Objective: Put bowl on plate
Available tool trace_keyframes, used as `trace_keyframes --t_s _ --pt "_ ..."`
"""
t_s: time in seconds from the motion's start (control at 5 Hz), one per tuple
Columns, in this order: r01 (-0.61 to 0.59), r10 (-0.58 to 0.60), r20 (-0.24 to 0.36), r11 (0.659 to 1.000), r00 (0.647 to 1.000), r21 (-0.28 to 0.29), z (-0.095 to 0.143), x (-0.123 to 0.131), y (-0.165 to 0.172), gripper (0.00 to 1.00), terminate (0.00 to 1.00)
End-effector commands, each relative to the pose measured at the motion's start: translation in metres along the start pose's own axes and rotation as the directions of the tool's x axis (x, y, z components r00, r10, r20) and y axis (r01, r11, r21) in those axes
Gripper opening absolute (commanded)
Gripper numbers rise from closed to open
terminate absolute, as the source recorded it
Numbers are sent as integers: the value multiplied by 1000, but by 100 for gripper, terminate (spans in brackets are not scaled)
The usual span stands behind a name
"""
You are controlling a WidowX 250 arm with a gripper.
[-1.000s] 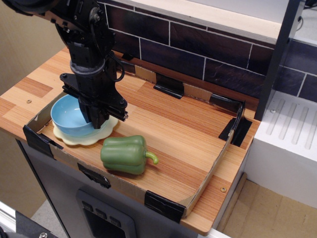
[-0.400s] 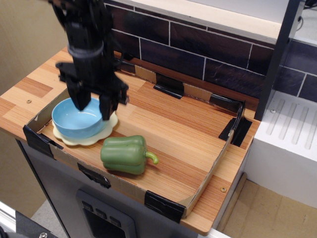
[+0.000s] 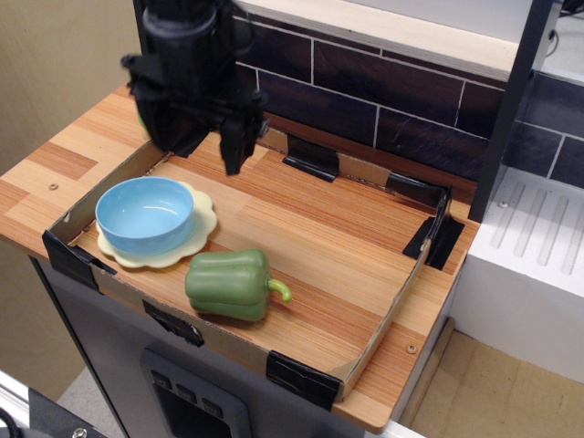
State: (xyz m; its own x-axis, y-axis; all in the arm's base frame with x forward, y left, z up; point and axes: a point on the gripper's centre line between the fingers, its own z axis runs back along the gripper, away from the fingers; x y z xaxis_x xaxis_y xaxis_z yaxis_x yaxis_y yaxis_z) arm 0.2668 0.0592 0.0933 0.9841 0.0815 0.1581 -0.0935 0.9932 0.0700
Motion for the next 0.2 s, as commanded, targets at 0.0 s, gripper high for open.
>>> trace_keyframes --t_s 0.0 --pt "-1 0 61 1000 998 9 18 12 -1 100 100"
